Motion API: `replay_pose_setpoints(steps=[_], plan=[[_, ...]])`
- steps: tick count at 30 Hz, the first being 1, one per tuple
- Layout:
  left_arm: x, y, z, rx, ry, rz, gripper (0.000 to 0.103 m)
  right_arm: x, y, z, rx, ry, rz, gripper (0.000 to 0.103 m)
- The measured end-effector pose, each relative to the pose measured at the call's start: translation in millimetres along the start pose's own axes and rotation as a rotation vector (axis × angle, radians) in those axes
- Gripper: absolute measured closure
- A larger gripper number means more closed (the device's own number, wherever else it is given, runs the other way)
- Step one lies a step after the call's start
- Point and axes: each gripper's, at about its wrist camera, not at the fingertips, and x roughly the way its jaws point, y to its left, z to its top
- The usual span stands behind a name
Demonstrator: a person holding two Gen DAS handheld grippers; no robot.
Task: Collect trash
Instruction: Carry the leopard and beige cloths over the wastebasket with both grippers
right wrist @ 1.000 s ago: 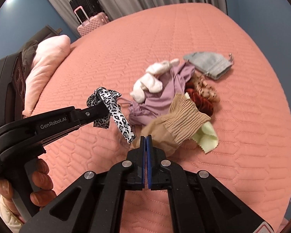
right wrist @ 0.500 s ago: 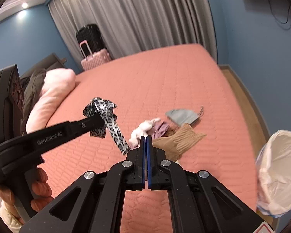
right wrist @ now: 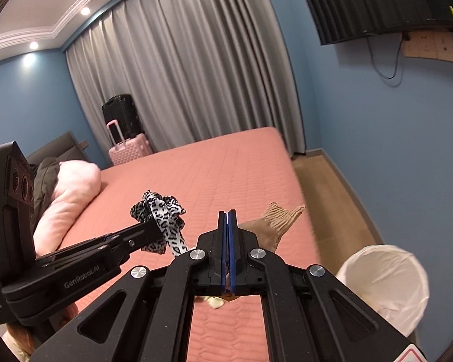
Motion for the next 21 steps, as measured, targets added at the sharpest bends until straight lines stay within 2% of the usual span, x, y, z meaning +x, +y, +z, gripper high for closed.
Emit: replay_pose_setpoints(steps=[10, 21], plan=[[17.2, -78.2, 2.5, 0.115, 0.023, -0.081, 0.096, -39.3, -64.4, 9.5, 0.047, -0.058, -0.108, 0.102], [55.0, -138.2, -4.3, 0.177, 0.099, -0.160, 0.094, -57.9, -130.3, 1.2, 0.120, -0.051, -0.203, 0.102]])
